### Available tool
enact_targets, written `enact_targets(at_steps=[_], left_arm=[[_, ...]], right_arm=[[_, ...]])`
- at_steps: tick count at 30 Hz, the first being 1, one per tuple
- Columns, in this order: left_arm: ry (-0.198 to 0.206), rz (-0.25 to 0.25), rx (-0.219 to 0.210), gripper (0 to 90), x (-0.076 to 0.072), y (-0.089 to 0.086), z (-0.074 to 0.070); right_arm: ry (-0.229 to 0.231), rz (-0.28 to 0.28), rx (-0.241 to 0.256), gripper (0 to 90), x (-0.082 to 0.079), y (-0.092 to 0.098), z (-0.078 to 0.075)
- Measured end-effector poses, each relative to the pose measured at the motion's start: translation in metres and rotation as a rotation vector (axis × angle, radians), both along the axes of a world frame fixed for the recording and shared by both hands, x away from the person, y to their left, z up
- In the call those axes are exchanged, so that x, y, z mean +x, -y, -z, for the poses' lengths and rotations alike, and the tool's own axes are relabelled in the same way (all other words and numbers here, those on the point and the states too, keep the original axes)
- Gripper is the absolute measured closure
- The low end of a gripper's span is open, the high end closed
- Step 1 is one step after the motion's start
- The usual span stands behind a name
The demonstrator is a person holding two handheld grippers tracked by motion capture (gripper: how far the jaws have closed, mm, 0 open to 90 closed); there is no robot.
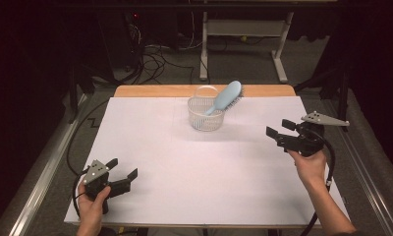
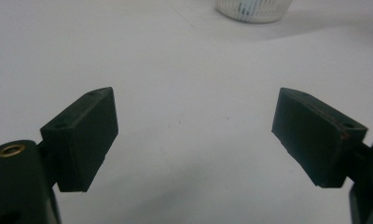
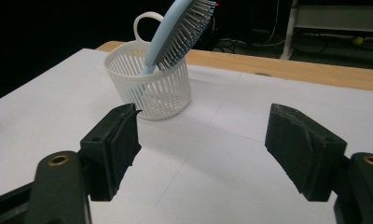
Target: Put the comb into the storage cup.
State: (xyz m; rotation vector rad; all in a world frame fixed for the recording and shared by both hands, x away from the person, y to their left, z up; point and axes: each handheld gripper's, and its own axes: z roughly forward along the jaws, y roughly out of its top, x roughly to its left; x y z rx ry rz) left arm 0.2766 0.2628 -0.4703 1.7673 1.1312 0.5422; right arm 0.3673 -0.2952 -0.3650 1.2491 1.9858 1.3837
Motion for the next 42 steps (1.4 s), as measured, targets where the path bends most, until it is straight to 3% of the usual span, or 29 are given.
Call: enact_targets(at_steps=[42], left_arm=[[-0.001, 0.007, 0.002, 15.4, 0.0, 0.001, 0.0]], right_arm=[[0.028, 0.003, 0.004, 22.7, -0.024, 0.015, 0.004]])
